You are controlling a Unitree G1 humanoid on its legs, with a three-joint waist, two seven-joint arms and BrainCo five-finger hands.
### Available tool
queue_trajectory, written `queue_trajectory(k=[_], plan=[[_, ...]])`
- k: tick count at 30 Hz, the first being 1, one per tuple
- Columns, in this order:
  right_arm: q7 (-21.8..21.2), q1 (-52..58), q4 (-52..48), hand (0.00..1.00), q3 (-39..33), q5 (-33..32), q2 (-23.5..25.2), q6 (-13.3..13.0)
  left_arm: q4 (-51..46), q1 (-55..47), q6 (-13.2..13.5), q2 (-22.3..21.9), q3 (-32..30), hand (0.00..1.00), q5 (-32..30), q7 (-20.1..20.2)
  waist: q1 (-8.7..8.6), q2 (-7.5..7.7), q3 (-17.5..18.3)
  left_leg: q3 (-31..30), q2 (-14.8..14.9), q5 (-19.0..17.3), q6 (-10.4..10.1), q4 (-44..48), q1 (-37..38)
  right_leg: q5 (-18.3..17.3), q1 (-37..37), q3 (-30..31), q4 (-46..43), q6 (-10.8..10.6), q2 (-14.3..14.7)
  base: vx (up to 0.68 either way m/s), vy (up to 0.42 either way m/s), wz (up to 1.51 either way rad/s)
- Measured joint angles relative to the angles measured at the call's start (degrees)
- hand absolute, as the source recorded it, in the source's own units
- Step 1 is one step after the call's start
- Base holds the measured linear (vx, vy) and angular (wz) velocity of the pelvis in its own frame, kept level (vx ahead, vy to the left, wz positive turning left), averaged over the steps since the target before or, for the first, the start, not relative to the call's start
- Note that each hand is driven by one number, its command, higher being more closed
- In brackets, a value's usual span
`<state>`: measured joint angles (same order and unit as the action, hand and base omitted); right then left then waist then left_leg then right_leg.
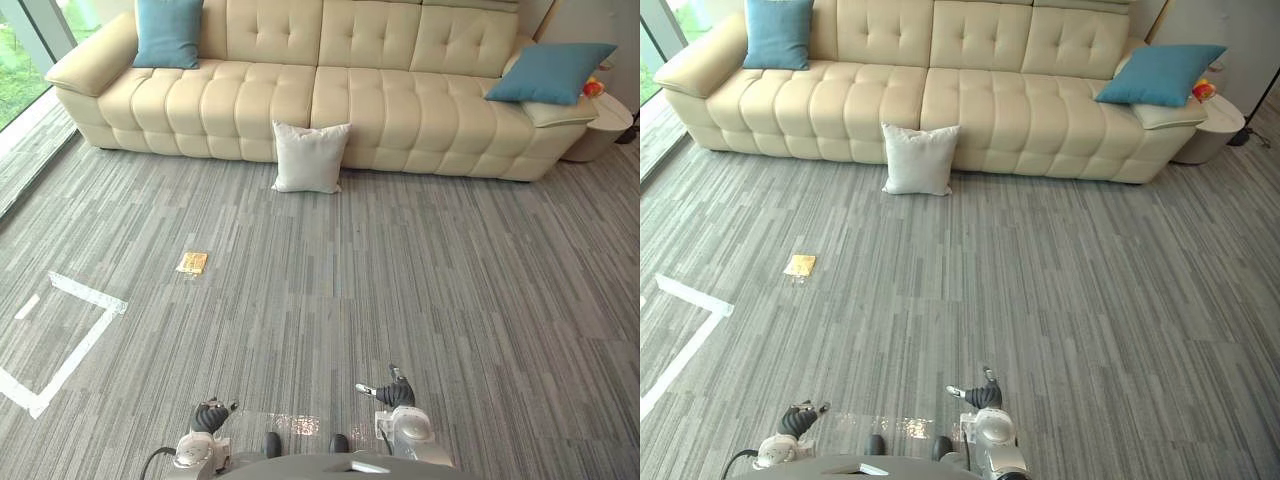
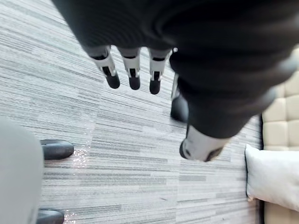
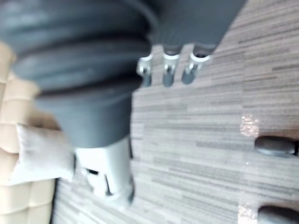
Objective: Pick up cushions and gather them together orderly.
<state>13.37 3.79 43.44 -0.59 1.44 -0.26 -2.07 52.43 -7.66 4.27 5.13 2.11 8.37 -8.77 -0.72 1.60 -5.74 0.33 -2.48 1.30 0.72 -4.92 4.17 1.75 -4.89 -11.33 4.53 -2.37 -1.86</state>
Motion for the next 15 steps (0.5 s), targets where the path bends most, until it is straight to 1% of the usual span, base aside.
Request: queue_trajectory(k=[4,6,8,11,15], plan=[[-0.07,-0.77,3.38,0.0,-0.63,0.01,-0.1,0.13,1.73,0.46,-0.75,-0.26,-2.43,0.0,-0.01,-0.69,-0.11,0.05,-0.37,1.4,0.06,-0.04,-0.05,0.0,0.81,0.16,-0.44,1.12,0.0,-0.06,0.0,-0.01,0.002,-0.12],[-0.1,-1.3,5.46,0.0,-1.15,-0.01,-0.12,0.24,3.0,0.92,-0.92,-0.57,-3.79,0.0,-0.02,-0.86,-0.62,-0.11,-0.54,1.55,0.04,-0.07,-0.09,0.0,1.35,0.19,-0.92,1.28,0.0,-0.09,-0.03,-0.04,-0.001,-0.06],[-0.16,-1.65,7.67,0.0,-2.99,-0.19,-0.17,0.85,4.11,1.25,-1.09,-0.63,-5.27,0.0,-0.04,-0.84,-0.67,-0.18,-0.63,1.71,0.08,-0.08,-0.1,0.0,1.66,0.21,-1.14,1.38,0.01,-0.06,-0.01,-0.05,-0.008,-0.03],[-0.2,-1.82,9.83,0.0,-4.82,-1.62,-0.45,1.06,4.88,1.34,-1.38,-0.65,-7.01,0.0,-0.06,-0.82,-0.69,-0.26,-0.69,2.13,0.16,-0.08,-0.1,0.0,1.96,0.35,-1.29,1.67,0.01,0.02,0.04,-0.05,-0.009,-0.06],[-0.26,-1.79,12.28,0.0,-6.91,-1.79,-1.01,1.29,5.59,1.44,-1.42,-0.73,-8.46,0.0,-0.12,-0.67,-0.71,-0.27,-0.7,2.72,0.22,-0.09,-0.11,0.0,2.42,0.5,-1.58,2.11,0.02,0.02,0.06,-0.05,-0.009,-0.07]])
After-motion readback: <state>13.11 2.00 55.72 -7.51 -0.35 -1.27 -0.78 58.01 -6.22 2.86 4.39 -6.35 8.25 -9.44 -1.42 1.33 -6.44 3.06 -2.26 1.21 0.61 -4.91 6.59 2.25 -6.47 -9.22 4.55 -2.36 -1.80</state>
